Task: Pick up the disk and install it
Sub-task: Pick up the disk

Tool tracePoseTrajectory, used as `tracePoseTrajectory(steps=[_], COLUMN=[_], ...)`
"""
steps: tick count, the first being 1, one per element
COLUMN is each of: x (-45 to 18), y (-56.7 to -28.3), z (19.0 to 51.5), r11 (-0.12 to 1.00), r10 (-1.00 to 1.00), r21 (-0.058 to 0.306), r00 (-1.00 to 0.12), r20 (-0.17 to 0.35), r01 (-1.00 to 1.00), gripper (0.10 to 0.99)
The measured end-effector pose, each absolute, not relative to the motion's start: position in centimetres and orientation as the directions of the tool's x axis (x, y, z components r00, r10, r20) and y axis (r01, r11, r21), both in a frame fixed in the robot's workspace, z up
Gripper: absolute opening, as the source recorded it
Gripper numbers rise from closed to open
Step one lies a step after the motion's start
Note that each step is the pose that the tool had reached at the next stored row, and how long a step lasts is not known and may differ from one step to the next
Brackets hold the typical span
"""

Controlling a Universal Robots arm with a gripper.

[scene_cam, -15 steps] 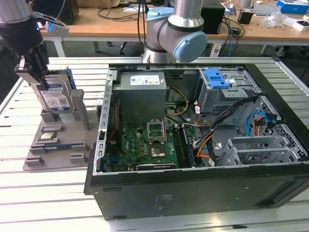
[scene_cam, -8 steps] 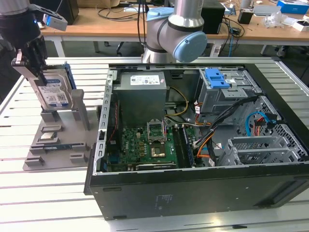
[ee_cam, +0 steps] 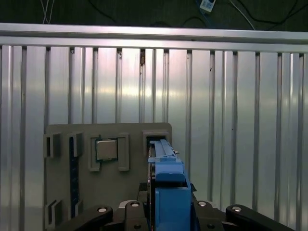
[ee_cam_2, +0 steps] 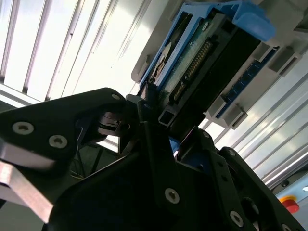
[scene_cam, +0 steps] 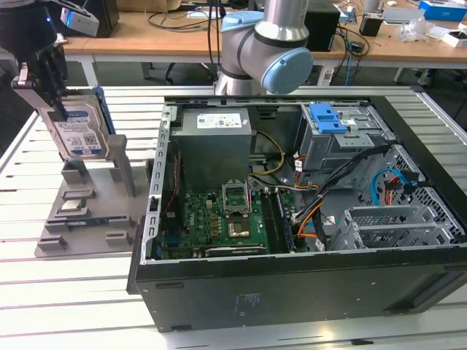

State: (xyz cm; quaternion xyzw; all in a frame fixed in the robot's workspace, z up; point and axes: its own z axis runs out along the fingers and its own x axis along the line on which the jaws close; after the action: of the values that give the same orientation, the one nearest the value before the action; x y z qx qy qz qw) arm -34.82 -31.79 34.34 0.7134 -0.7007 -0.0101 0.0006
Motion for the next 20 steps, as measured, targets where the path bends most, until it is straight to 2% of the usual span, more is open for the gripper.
tracePoseTrajectory(steps=[20], x=[-34.8], y=[-31.6], z=[38.7], r11=[-0.018], r10=[-1.0], r21=[0.015], r00=[0.018], r20=[-0.014], r01=[-1.0], gripper=[0.365])
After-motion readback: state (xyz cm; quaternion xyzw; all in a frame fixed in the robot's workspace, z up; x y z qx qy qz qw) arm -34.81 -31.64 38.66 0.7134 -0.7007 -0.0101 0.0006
